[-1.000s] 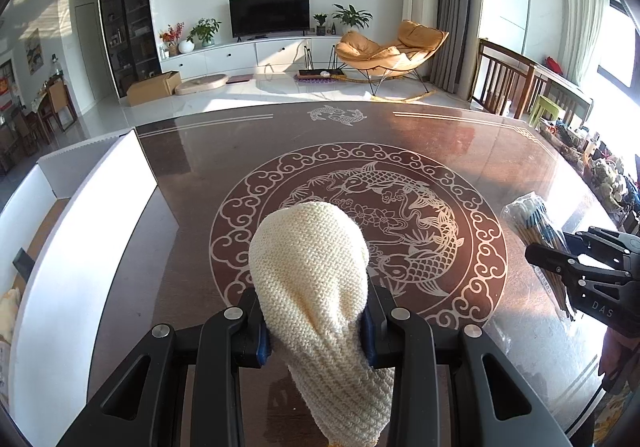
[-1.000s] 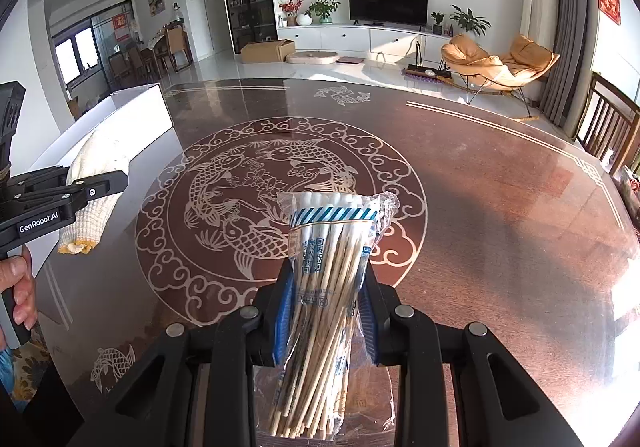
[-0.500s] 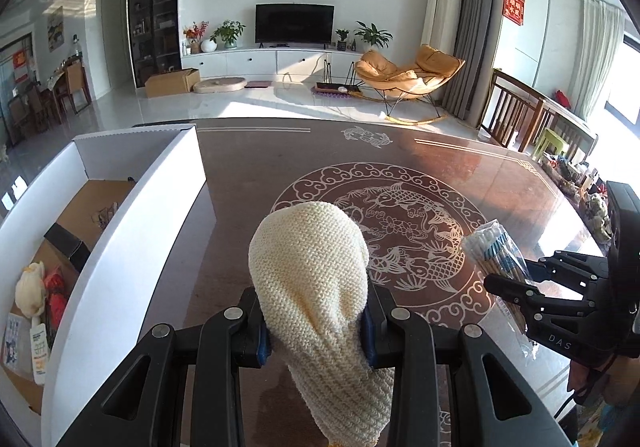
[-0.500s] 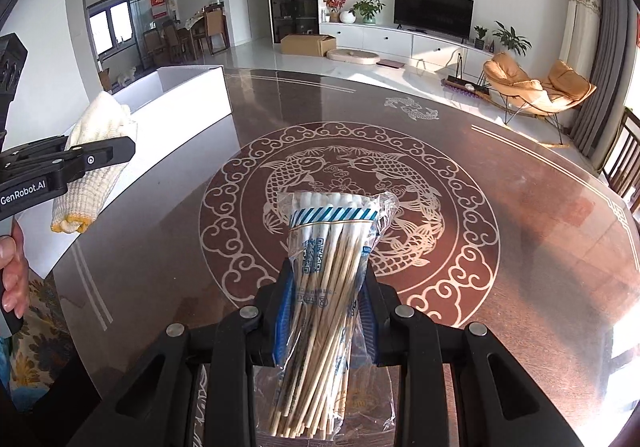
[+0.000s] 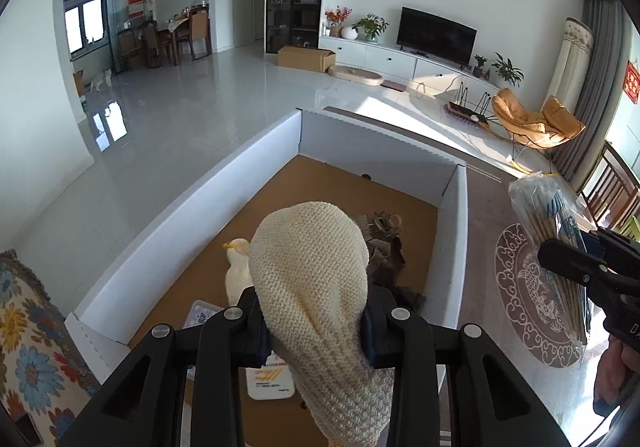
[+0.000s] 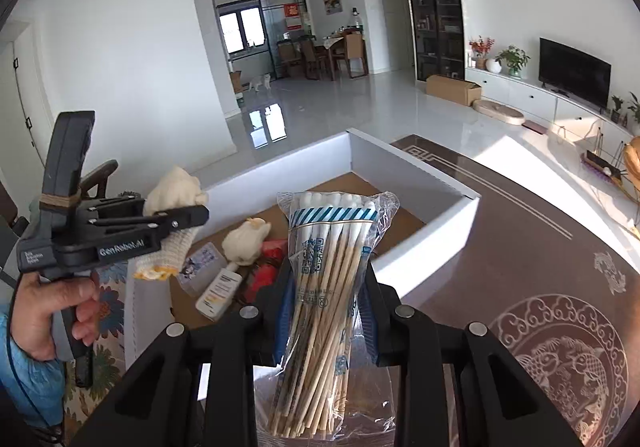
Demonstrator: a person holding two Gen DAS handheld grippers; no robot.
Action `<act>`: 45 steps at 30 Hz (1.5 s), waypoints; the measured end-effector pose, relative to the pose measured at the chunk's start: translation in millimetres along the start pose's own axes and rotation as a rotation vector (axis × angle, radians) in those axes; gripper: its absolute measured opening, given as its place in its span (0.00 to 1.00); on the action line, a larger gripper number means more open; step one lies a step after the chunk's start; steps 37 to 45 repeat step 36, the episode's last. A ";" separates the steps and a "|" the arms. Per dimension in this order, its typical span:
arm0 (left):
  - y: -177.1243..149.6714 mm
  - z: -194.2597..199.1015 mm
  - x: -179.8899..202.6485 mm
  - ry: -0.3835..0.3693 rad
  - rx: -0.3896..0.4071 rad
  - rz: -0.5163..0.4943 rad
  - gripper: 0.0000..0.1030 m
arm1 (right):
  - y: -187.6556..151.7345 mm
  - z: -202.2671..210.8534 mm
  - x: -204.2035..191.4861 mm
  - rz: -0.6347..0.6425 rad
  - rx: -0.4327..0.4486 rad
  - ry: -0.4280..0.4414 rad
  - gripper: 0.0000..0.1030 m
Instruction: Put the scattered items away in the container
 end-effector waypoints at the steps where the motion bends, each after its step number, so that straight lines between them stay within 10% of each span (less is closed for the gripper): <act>1: -3.1 -8.0 -9.2 0.006 -0.020 0.014 0.32 | 10.5 -14.1 -12.8 0.016 -0.011 0.021 0.29; 7: -24.8 -46.7 -37.5 0.031 -0.144 0.072 0.38 | 34.3 -110.1 -48.6 0.054 -0.148 0.040 0.34; 10: -33.0 -62.8 -46.1 0.073 -0.215 0.100 0.67 | 28.0 -145.6 -42.6 0.034 -0.255 -0.007 0.80; 13: -36.0 -59.5 -53.5 0.145 -0.191 0.125 0.88 | 24.7 -144.0 -35.2 0.061 -0.253 -0.054 0.80; 28: -10.2 -10.5 -9.2 0.206 -0.113 0.253 0.90 | 12.9 -101.1 34.4 -0.033 -0.236 -0.160 0.80; 45: -22.9 2.9 -15.1 0.283 -0.040 0.315 1.00 | 14.3 -106.1 24.0 -0.001 -0.250 -0.160 0.80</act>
Point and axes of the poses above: each gripper's, at about its wrist camera, not at the fingertips, and z roughly against the way its jaws point, x to its right, y to its top, the point moved 5 cm from there along -z, roughly the way its jaws point, and after that the axes turned 8 degrees about -x, right-handed, at the moved point
